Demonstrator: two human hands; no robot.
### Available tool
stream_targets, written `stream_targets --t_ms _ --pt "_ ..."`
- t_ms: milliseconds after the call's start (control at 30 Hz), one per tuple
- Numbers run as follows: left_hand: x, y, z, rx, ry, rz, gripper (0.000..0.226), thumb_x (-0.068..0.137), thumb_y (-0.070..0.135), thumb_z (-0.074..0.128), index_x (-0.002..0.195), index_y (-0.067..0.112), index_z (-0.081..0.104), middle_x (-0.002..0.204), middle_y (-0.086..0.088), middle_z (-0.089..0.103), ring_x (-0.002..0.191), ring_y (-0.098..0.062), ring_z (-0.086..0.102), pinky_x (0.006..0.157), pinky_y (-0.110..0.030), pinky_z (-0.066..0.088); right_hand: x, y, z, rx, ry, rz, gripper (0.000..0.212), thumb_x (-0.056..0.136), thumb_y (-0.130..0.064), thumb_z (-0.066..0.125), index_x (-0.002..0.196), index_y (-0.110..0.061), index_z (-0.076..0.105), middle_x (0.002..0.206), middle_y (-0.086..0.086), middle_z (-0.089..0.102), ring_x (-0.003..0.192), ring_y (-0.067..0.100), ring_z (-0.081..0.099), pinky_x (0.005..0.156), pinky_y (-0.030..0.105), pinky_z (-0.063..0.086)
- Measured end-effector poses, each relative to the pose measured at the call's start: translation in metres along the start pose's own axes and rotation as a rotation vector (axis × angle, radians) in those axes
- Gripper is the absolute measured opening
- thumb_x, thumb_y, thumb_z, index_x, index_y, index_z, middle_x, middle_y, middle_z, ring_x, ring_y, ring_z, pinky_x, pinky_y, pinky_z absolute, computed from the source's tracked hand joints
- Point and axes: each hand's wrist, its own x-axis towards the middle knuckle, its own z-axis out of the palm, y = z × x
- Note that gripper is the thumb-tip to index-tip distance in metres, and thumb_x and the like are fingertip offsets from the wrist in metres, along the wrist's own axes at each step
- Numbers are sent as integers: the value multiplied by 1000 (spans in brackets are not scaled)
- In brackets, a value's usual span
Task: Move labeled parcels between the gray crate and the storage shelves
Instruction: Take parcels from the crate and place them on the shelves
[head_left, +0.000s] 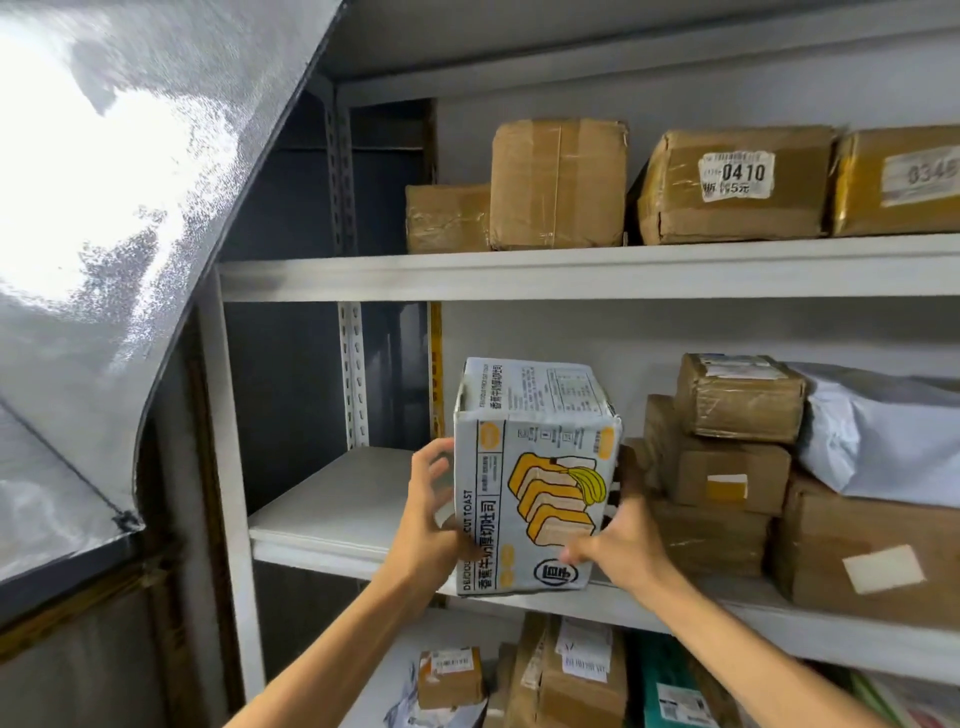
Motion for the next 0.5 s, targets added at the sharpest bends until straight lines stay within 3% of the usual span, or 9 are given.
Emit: stream_targets --t_ms 67,200,267,333,400,500 --pt "-3 2 0 33 -7 -5 99 65 -33 54 126 45 38 135 6 48 125 -16 46 78 -33 58 -1 -5 -1 27 -3 20 92 45 18 83 124 -12 47 111 7 62 107 23 59 61 10 49" --pt "-2 3 -8 41 -2 -37 91 63 -16 74 129 40 46 129 11 59 125 -13 50 106 -48 42 -1 -27 -10 199 4 131 70 60 24 74 111 -10 41 94 -9 53 95 13 52 60 7 45" --pt "-4 7 -8 128 -9 -14 93 61 -1 81 135 43 44 132 17 57 125 -4 49 108 -39 35 6 -34 -14 323 20 185 62 61 26 70 108 -7 47 94 -7 54 100 18 55 74 18 46" --pt "-4 12 -4 200 -32 6 99 64 6 84 141 47 37 141 21 47 129 0 41 106 -34 24 17 -32 -18 432 8 206 54 61 30 64 98 -8 54 93 2 64 106 31 61 71 28 54" --pt "-4 16 -1 177 -69 -12 102 65 13 86 143 50 33 148 23 39 136 -3 34 110 -41 23 23 -30 -22 506 -22 251 53 68 31 57 104 -6 55 95 10 67 94 29 64 67 28 57" --pt "1 19 -5 86 -111 -62 100 67 16 85 144 51 30 146 25 40 132 0 41 110 -48 29 24 -28 -22 512 -33 254 53 68 24 63 112 -5 56 102 12 67 98 27 63 82 34 52"
